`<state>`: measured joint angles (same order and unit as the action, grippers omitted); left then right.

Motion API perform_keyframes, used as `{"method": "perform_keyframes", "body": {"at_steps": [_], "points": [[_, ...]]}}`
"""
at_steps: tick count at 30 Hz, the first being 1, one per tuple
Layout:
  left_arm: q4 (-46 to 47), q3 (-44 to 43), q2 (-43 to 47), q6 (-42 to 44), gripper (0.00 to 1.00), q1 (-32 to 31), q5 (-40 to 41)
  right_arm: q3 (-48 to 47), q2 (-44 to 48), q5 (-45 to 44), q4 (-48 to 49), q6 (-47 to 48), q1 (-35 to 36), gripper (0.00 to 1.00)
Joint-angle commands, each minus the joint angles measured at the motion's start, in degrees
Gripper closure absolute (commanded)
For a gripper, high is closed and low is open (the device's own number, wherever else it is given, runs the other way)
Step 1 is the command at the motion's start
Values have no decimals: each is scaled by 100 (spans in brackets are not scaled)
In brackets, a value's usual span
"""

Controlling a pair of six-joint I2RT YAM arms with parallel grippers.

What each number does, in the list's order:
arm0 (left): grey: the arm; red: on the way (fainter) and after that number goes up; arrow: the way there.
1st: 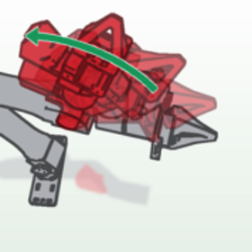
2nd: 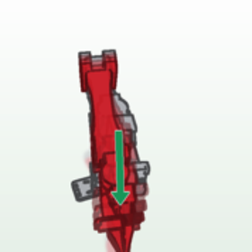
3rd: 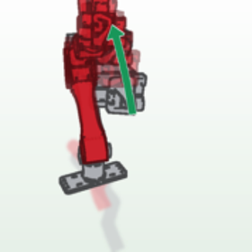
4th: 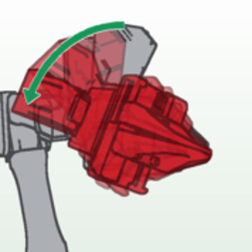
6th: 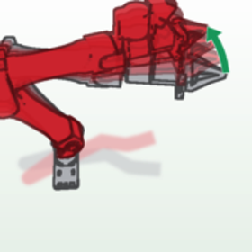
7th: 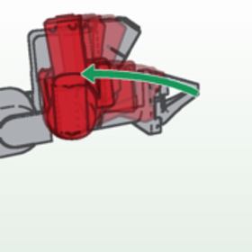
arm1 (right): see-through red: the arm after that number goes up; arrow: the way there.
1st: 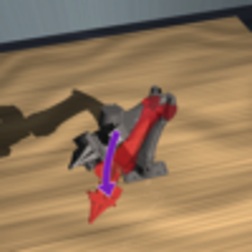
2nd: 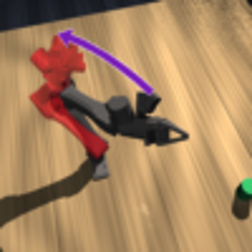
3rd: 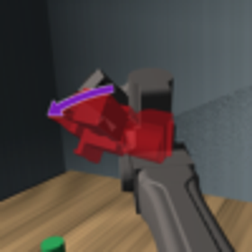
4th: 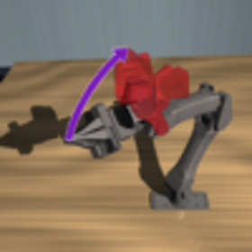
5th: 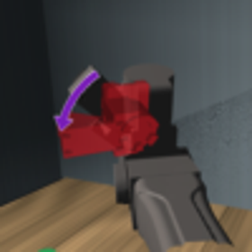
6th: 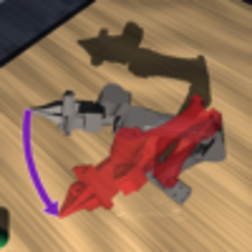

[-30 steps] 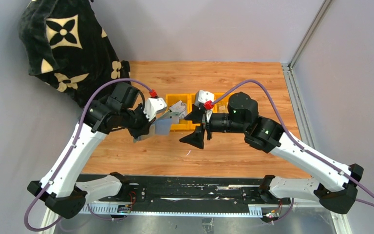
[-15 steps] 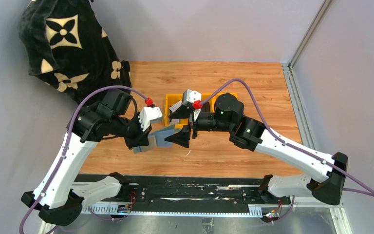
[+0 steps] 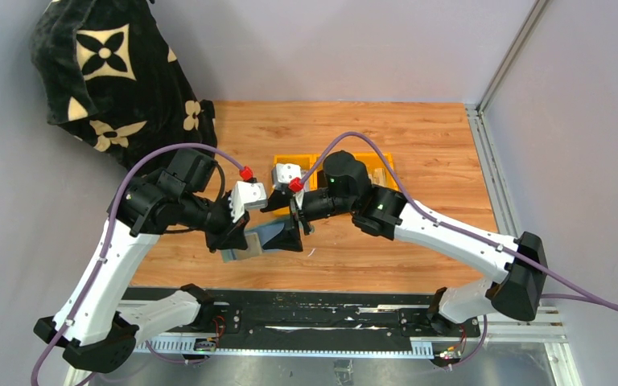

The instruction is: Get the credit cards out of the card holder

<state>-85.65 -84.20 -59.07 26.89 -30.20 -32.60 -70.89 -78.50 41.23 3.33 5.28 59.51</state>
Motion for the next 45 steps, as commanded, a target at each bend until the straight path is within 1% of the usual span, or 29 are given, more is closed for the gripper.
{"method": "perform_keyframes", "body": {"at_steps": [1, 4, 6, 7, 8, 13, 14, 15, 16, 18, 19, 21, 22, 23, 25, 27, 29, 32, 35, 39, 41, 43, 45], "points": [[-90, -150, 119, 195, 100, -48, -348, -220, -95, 176, -559, 522, 88, 13], [-155, -188, 163, 313, 100, -49, -482, -211, -117, 198, -634, 737, 88, 18], [-224, -210, 179, 411, 100, -52, -542, -282, -160, 275, -774, 859, 80, 23], [-246, -213, 188, 440, 100, -52, -535, -334, -184, 359, -865, 901, 79, 28], [-269, -211, 185, 472, 100, -55, -522, -412, -216, 484, -1002, 933, 79, 34], [-280, -203, 191, 529, 100, -50, -519, -748, -350, 891, -1371, 863, 79, 82], [-284, -226, 193, 560, 100, -56, -570, -768, -346, 918, -1385, 816, 79, 93], [-270, -255, 205, 586, 100, -54, -631, -786, -329, 973, -1388, 764, 79, 100], [-266, -295, 209, 623, 92, -52, -730, -782, -285, 1056, -1369, 679, 80, 100], [-257, -397, 244, 677, 72, -56, -886, -742, -177, 1109, -1246, 493, 78, 100], [-253, -429, 278, 703, 61, -56, -1080, -700, -108, 1109, -1149, 382, 79, 100], [-245, -419, 385, 772, 42, -57, -1507, -527, 94, 979, -797, 75, 79, 100], [-128, -342, 473, 702, 35, -57, -1700, -369, 214, 964, -477, -115, 79, 100], [44, -244, 554, 570, 33, -52, -1868, -175, 350, 943, -44, -330, 79, 100], [369, -9, 735, 316, 32, -56, -2037, 197, 596, 788, 650, -744, 79, 100], [756, 216, 903, -29, 31, -54, -2030, 433, 803, 569, 896, -948, 79, 100], [1282, 491, 1119, -508, 32, -56, -1858, 586, 1008, 404, 1106, -1144, 88, 100], [2376, 843, 1513, -1463, 36, -56, -1450, 717, 1184, 345, 1282, -1374, 88, 100], [3102, 981, 1785, -2006, 40, -51, -1528, 804, 1330, 351, 1259, -1411, 92, 100], [3185, 926, 1691, -2368, 44, -49, -2150, 852, 1483, 382, 1211, -1488, 88, 100], [3182, 915, 1633, -2458, 48, -56, -2319, 838, 1523, 427, 1160, -1501, 88, 100], [3185, 918, 1614, -2492, 55, -56, -2459, 867, 1586, 405, 1135, -1507, 88, 100], [3188, 956, 1641, -2540, 59, -56, -2619, 911, 1680, 362, 1134, -1520, 88, 100]]}}
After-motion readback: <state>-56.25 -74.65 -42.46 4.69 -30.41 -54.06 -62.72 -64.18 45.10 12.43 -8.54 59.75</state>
